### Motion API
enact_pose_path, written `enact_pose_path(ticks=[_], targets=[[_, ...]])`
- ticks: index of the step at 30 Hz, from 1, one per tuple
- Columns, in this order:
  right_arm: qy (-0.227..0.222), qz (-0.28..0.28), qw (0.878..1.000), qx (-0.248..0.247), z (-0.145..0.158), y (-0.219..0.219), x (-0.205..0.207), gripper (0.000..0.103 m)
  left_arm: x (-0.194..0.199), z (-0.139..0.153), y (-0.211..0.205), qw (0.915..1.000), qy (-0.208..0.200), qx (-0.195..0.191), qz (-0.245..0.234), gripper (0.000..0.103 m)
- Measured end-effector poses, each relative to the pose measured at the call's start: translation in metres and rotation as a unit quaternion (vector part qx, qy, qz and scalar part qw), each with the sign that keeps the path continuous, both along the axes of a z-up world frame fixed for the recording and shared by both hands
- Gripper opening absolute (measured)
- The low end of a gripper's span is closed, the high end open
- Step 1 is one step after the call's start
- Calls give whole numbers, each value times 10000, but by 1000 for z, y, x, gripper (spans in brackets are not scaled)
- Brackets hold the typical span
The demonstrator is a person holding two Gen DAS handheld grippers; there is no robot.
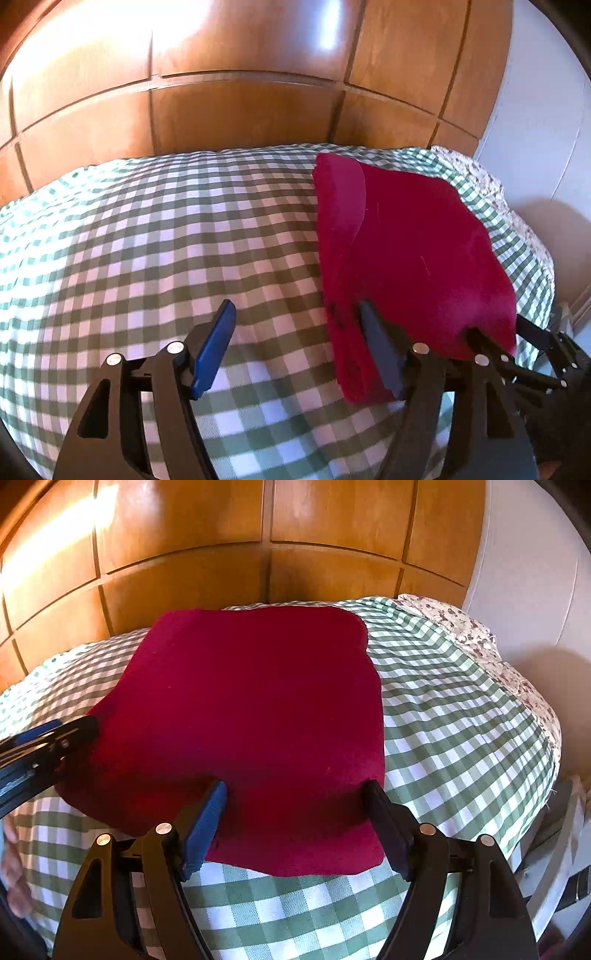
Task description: Fold small clothes
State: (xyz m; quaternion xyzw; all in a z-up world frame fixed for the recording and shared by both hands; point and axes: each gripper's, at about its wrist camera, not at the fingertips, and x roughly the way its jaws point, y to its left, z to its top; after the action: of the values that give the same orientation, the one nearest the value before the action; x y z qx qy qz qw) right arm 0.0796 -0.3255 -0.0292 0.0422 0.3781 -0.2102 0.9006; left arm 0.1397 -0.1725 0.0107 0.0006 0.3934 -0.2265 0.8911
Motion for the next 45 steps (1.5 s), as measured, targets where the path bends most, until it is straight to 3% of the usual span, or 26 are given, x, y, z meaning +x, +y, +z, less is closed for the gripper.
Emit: enact_pose_path(ticks=[4, 10, 17, 45], targets=[[-125, -235, 9994, 214, 11, -4, -7, 83, -10, 5, 19, 9998, -34, -68, 205, 76], [-513, -639, 9966, 60, 36, 3, -22, 94, -23, 14, 42, 9985, -82, -177, 505, 84], [-835, -906, 9922, -181, 54, 21, -40, 99, -52, 38, 40, 9961, -678, 29, 556, 100], [-1365, -942, 9856, -330, 73, 42, -80, 99, -92, 63, 34, 9921, -1077, 100, 638, 100]])
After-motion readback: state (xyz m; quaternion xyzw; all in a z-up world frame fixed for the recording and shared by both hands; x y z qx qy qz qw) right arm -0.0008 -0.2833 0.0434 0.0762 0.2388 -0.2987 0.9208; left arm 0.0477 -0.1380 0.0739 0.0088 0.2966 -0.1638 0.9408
